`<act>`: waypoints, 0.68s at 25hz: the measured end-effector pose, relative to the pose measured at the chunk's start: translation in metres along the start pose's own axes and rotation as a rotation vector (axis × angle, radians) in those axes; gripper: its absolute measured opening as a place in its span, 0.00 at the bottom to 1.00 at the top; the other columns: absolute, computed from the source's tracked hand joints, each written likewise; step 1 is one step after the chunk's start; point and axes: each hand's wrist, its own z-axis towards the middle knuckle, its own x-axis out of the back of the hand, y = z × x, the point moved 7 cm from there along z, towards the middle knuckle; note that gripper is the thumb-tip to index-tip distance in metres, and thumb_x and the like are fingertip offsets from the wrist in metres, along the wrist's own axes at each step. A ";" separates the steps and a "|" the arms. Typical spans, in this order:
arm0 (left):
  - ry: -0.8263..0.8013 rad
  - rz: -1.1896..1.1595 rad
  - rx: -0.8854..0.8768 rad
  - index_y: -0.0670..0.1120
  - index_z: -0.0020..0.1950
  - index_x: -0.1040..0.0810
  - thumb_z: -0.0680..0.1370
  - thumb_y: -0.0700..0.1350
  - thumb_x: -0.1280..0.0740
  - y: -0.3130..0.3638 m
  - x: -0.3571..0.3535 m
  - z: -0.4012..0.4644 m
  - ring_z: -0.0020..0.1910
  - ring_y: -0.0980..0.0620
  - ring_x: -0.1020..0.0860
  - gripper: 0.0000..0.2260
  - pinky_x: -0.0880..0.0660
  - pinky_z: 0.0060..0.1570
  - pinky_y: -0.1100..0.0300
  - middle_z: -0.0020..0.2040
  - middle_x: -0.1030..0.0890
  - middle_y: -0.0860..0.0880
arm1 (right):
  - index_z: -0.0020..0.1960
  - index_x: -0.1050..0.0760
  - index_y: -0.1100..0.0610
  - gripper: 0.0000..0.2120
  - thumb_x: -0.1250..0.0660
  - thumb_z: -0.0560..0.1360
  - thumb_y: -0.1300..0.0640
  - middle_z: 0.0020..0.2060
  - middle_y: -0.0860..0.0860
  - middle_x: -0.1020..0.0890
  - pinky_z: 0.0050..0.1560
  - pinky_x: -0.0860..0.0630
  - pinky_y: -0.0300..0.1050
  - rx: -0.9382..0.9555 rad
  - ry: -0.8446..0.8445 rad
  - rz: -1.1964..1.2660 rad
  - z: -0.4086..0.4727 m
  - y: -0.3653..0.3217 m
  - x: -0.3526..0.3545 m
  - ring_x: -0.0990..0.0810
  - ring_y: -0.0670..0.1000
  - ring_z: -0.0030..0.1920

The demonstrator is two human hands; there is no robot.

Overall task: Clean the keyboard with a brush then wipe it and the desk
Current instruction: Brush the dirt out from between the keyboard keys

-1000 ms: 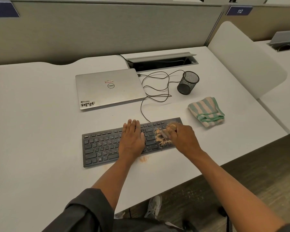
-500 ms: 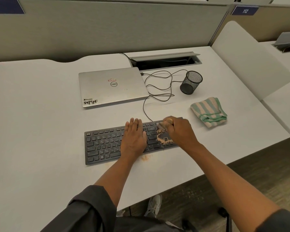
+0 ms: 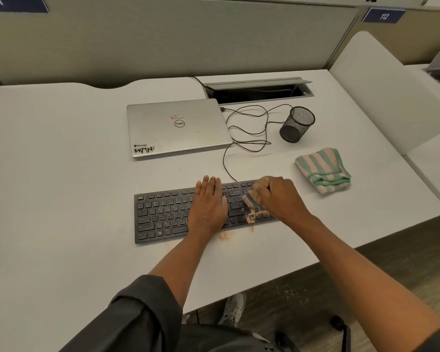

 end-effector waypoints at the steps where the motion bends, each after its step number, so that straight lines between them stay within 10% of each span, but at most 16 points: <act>1: -0.001 -0.004 -0.001 0.39 0.82 0.47 0.85 0.50 0.51 0.000 0.000 0.000 0.82 0.43 0.51 0.27 0.59 0.81 0.49 0.82 0.44 0.40 | 0.39 0.24 0.66 0.15 0.40 0.78 0.58 0.33 0.57 0.18 0.41 0.25 0.52 -0.001 0.038 0.044 0.005 -0.002 0.003 0.20 0.58 0.37; 11: 0.003 -0.012 0.000 0.39 0.82 0.47 0.85 0.50 0.49 0.001 0.000 0.000 0.82 0.43 0.50 0.27 0.58 0.81 0.48 0.82 0.43 0.39 | 0.31 0.36 0.51 0.21 0.39 0.82 0.55 0.26 0.45 0.29 0.34 0.38 0.46 0.147 -0.150 -0.055 -0.027 -0.011 -0.023 0.31 0.45 0.29; 17: 0.002 -0.019 -0.002 0.39 0.82 0.47 0.85 0.50 0.50 0.000 0.000 0.000 0.82 0.43 0.51 0.27 0.59 0.81 0.49 0.82 0.43 0.40 | 0.49 0.21 0.56 0.10 0.38 0.83 0.53 0.38 0.51 0.17 0.40 0.28 0.47 0.073 0.061 -0.038 0.012 -0.002 -0.003 0.21 0.51 0.39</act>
